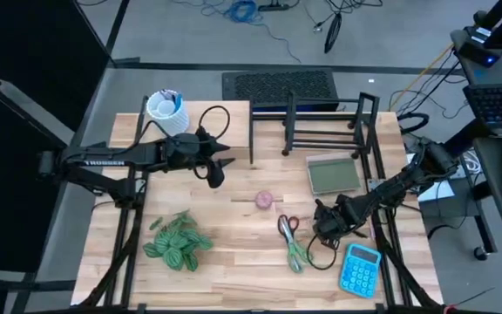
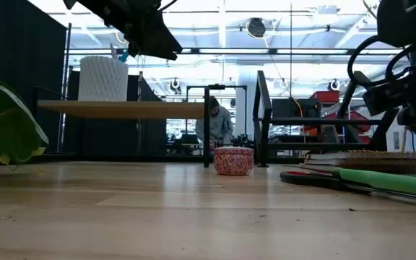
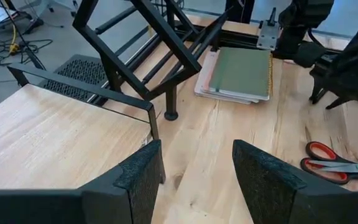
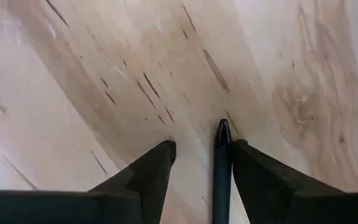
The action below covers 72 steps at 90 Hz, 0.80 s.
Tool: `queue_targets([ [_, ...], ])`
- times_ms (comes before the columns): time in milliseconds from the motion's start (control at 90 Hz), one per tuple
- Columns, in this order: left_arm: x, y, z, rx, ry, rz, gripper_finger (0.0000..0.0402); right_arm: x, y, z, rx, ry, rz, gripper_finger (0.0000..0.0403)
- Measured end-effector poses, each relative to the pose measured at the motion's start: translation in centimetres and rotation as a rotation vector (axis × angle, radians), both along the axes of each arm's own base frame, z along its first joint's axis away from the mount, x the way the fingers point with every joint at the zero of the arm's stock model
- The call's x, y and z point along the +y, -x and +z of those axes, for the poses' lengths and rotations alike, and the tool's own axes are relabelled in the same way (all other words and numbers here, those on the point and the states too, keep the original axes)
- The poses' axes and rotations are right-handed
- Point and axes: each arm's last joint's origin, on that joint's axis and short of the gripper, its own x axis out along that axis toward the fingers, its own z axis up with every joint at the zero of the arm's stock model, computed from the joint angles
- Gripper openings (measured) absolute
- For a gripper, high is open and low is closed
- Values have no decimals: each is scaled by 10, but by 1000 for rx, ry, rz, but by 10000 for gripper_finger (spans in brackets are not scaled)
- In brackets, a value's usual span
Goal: Stock shelves
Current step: Put the black pen into the white pen holder
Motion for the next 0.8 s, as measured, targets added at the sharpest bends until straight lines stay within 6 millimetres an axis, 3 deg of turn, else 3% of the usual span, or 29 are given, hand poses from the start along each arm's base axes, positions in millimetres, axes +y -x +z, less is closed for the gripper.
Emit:
queue_targets([
  [100, 0, 0, 0, 0, 1, 0, 185, 0, -1, 0, -13, -2, 8, 117],
  [278, 0, 0, 0, -2, 6, 3, 185, 2, -3, 0, -33, -11, 47, 17],
  [500, 0, 0, 0, -2, 6, 3, 185, 2, -4, 1, -55, -13, 55, 15],
  [800, 0, 0, 0, -3, 8, 4, 185, 2, -11, 21, -221, -4, 69, 3],
])
